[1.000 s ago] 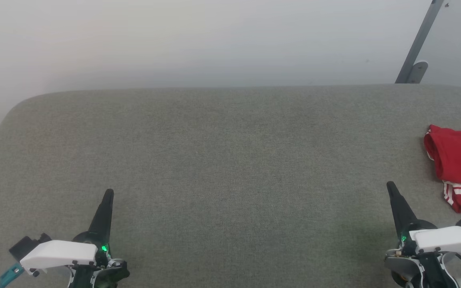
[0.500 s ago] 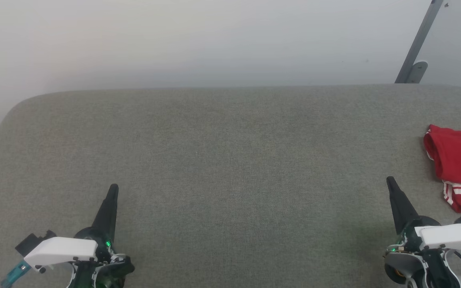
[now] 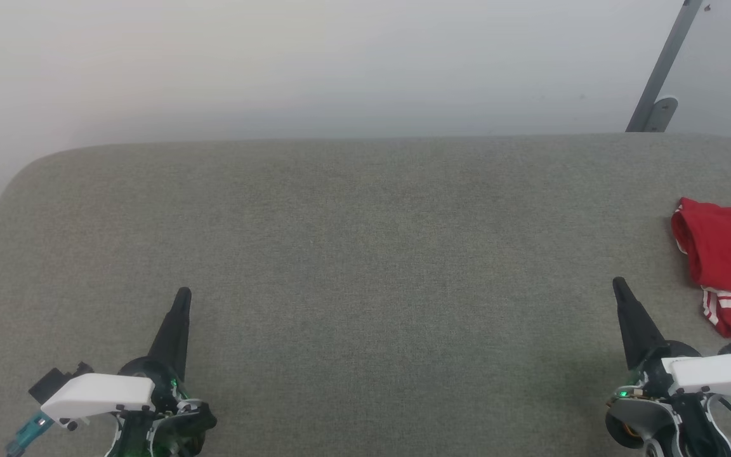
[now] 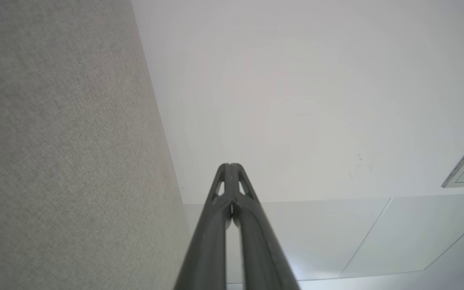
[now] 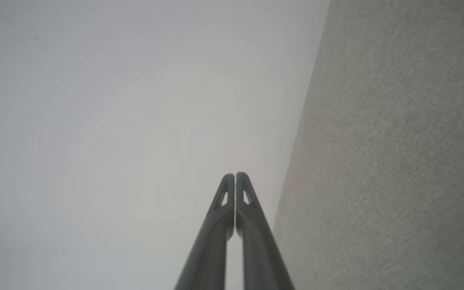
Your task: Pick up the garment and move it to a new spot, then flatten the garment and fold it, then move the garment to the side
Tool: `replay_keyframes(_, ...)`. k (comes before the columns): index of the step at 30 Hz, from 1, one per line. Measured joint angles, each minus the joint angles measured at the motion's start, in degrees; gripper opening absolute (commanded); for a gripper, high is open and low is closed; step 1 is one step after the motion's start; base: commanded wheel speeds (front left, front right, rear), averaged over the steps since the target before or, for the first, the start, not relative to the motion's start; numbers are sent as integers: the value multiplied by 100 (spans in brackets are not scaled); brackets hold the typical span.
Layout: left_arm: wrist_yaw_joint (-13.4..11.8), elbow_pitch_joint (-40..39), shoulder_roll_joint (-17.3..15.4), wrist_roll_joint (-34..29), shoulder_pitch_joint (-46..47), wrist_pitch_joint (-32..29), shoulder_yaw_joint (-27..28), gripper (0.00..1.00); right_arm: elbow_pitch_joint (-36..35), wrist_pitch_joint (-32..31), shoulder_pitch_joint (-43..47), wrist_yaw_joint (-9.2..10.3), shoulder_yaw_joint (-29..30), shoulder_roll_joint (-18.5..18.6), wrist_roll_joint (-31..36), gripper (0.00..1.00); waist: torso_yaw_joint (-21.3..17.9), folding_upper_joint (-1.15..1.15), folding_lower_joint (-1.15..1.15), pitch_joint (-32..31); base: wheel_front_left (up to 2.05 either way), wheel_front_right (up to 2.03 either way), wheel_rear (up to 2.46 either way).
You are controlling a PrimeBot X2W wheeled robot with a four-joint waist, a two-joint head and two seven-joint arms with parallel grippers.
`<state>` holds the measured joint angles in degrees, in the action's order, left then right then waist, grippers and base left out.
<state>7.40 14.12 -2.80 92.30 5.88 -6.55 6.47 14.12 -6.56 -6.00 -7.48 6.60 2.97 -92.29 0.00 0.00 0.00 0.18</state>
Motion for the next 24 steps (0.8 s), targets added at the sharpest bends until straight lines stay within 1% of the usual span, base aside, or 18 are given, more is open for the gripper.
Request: replay_keyframes(24, 0, -1, 0, 0, 1, 0, 0, 0, 0, 0, -2, 0, -2, 0, 0, 0, 0, 0, 0, 0, 0, 0, 0)
